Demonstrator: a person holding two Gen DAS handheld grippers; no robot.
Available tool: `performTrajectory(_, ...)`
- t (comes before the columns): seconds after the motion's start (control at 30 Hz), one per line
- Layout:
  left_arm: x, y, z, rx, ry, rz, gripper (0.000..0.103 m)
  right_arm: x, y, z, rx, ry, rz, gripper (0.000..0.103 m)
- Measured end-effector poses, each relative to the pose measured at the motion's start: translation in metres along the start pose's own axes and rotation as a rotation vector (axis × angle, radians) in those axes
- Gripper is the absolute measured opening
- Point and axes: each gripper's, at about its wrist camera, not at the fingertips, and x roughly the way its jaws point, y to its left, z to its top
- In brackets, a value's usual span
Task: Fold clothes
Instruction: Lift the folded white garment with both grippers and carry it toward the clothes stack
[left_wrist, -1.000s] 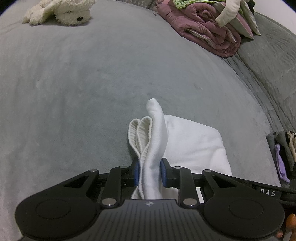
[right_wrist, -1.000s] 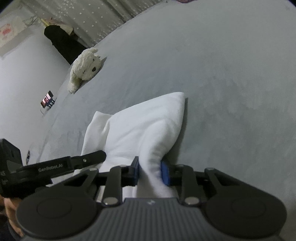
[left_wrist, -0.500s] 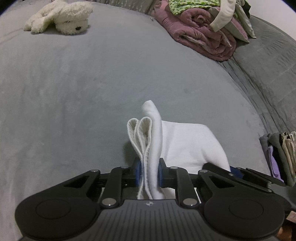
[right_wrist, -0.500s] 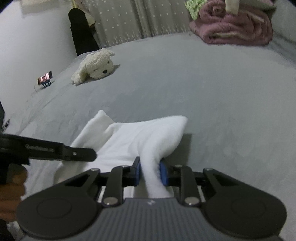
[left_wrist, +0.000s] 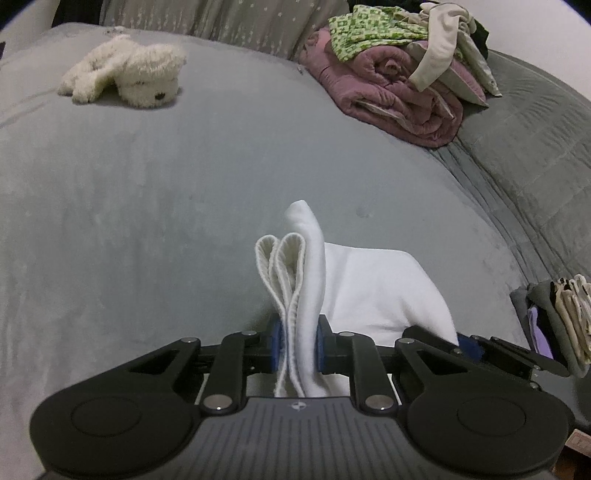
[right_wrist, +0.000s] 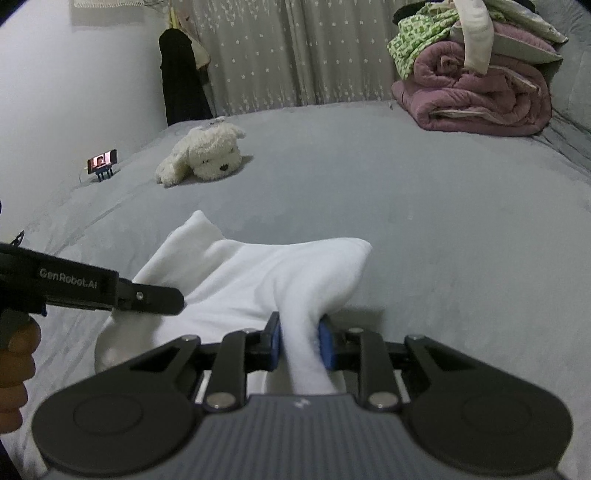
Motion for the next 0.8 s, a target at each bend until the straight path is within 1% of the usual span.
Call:
performTrajectory(0.1,-0.004,0.0,-0.001,-0.013,-0.015,0.0,0.016,-0.006,0.001,0.001,0.0,-0.03,0.007,0.02)
performTrajectory(0.23,-0.012,-0.002,-0.001,-0.037,-0.038,-0.004,0.016,-0.011,0.001,-0.001,0.01,-0.033,0.012,0.02)
performTrajectory(0.43,-0.019,-0.014,-0.003,-0.022,-0.066,-0.003,0.016,-0.016,-0.003,-0.004,0.046,-0.027,0.007,0.02)
performTrajectory(0.53,-0.018,-0.022,-0.007,-0.007,-0.069,-0.004,0.016,-0.024,-0.004,-0.005,0.052,-0.038,-0.007,0.02)
performTrajectory(0.63,-0.019,-0.04,-0.011,0.022,-0.086,-0.019,0.016,-0.035,-0.009,-0.006,0.05,-0.053,-0.02,0.02)
performTrajectory(0.8,-0.02,-0.072,-0.019,0.073,-0.115,-0.048,0.016,-0.061,-0.028,-0.011,0.058,-0.084,-0.042,0.02)
